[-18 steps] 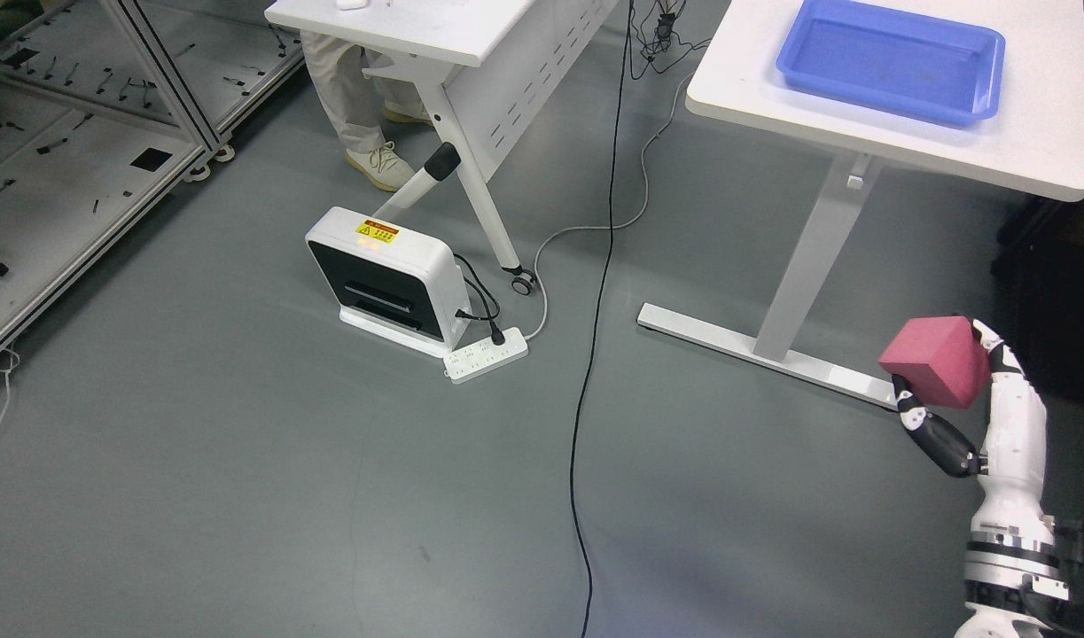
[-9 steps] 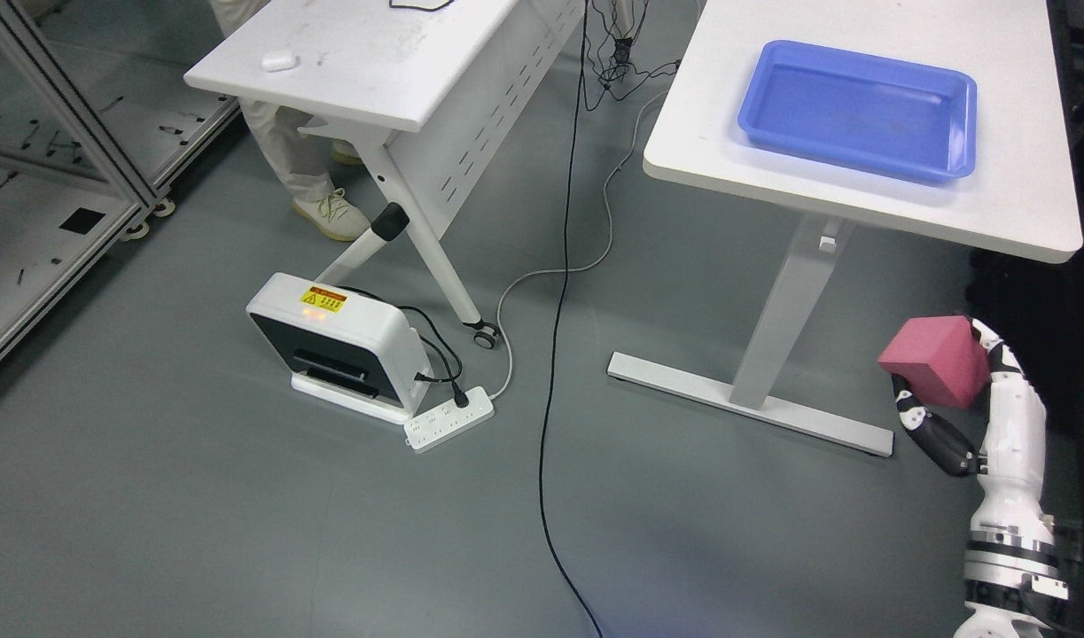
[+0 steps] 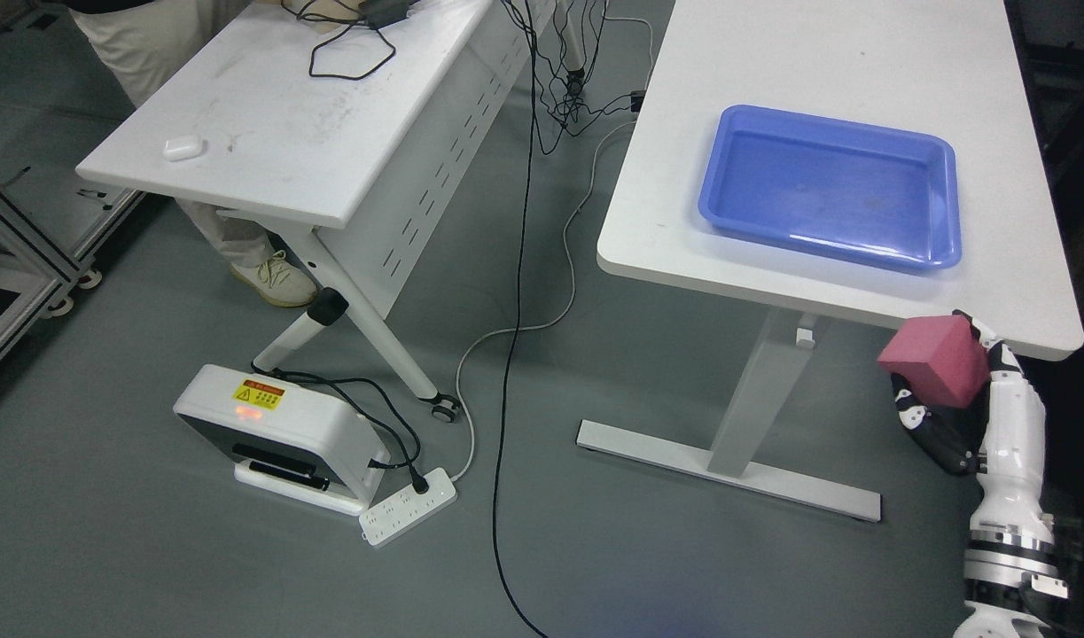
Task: Pick pink block from left shelf to tray
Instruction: 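Turn and drive toward the white table with the blue tray, holding the cube, then lower the pink cube into the blue tray and open the right hand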
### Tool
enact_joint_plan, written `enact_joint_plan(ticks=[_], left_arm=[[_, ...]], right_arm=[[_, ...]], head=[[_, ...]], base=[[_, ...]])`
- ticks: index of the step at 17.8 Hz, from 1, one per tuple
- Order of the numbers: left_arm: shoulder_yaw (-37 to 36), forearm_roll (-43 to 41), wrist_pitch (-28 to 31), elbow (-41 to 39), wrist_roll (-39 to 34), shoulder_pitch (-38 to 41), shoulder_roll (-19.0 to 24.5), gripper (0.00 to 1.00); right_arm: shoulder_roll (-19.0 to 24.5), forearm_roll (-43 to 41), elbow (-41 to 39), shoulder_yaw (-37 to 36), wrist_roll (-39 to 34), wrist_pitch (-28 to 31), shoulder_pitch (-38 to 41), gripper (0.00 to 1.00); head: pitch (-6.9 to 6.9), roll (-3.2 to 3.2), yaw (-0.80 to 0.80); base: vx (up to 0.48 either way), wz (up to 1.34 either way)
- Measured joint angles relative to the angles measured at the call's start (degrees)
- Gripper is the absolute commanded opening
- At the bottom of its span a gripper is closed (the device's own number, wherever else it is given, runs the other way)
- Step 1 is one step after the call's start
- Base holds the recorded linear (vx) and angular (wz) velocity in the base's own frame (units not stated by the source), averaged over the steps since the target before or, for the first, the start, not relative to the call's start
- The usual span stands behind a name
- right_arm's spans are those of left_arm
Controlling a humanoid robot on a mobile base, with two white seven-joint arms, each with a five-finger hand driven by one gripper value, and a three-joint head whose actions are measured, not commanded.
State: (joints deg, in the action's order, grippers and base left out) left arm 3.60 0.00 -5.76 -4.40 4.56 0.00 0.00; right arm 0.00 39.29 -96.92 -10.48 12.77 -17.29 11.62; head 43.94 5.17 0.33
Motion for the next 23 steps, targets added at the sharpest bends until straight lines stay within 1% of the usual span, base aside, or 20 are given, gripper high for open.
enact_joint_plan(ticks=[9, 13, 16, 21, 23], left_arm=[[0.0, 0.0, 0.0, 0.0, 0.0, 0.0, 0.0, 1.00], [0.0, 0.0, 0.0, 0.0, 0.0, 0.0, 0.0, 1.00], [0.0, 0.0, 0.0, 0.0, 0.0, 0.0, 0.0, 1.00], [0.0, 0.0, 0.0, 0.0, 0.0, 0.0, 0.0, 1.00], [0.0, 0.0, 0.0, 0.0, 0.0, 0.0, 0.0, 1.00]], right_arm=[[0.0, 0.0, 0.0, 0.0, 0.0, 0.0, 0.1, 0.03], [0.0, 0.0, 0.0, 0.1, -0.1, 0.0, 0.1, 0.05], [0.0, 0.0, 0.0, 0.4, -2.1, 0.4, 0.1, 0.14], [0.0, 0.0, 0.0, 0.9, -7.9, 1.6, 0.8, 0.33], [0.0, 0.0, 0.0, 1.1, -8.9, 1.6, 1.2, 0.48]], head=[[0.00, 0.00, 0.00], [0.00, 0.00, 0.00], [0.00, 0.00, 0.00], [0.00, 0.00, 0.00], [0.00, 0.00, 0.00]], base=[[0.369, -0.03], [0.301, -0.03], [0.262, -0.04], [0.154, 0.00], [0.070, 0.08]])
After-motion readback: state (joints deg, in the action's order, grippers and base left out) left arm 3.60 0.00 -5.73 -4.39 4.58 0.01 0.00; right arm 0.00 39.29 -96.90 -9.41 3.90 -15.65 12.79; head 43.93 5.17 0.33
